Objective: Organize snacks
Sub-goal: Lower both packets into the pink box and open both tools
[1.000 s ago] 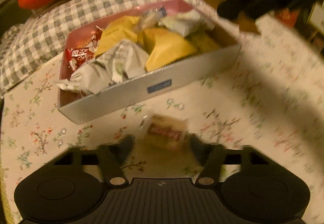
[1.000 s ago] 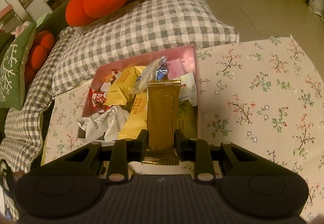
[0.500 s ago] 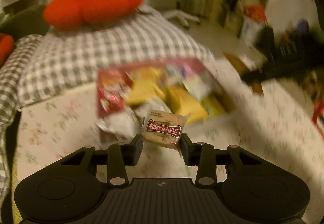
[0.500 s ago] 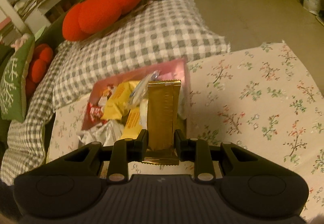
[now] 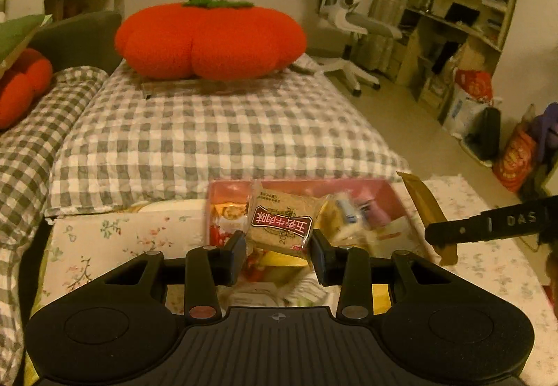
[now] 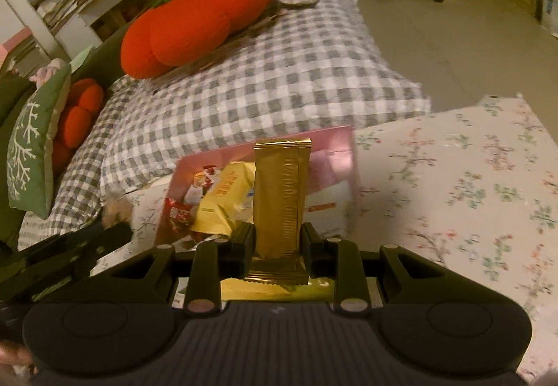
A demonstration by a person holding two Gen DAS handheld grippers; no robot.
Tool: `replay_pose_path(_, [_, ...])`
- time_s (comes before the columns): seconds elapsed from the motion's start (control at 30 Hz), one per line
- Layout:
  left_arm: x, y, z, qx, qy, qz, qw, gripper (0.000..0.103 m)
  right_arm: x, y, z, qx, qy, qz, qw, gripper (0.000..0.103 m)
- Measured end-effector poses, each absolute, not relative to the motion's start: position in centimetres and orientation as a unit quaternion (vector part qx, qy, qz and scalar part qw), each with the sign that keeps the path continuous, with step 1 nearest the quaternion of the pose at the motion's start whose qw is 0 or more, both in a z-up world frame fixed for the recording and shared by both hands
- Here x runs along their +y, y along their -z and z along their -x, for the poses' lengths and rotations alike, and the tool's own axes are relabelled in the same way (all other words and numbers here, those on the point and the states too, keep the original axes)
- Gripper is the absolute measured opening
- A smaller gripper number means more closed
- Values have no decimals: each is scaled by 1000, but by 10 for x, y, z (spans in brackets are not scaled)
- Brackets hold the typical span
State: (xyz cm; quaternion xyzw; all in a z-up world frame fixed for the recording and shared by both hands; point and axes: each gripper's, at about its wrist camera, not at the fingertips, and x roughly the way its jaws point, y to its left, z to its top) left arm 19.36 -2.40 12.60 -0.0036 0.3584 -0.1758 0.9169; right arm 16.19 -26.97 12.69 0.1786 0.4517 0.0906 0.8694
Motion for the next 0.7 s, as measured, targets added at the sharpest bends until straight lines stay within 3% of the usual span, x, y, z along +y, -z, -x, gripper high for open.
replay_pose_path(0.3, [-21,-79,-211,389,155,-17,908,39,-235,-105,-190,459,-116,-180,862,26])
replay_pose_path(0.4, [-17,-78,-210,388,165,-11,907,44,-222,-104,-194,456,-125,-186,861,26])
replay_pose_path(0.53, [-14,-85,-203,376,170,-16,911,59,-215,-103,-195,456,-122,-198,859,30])
replay_pose_path(0.7, [0,-100,-199,385,149,-8,911,59,-221,-108,-185,456,-104,-195,862,35])
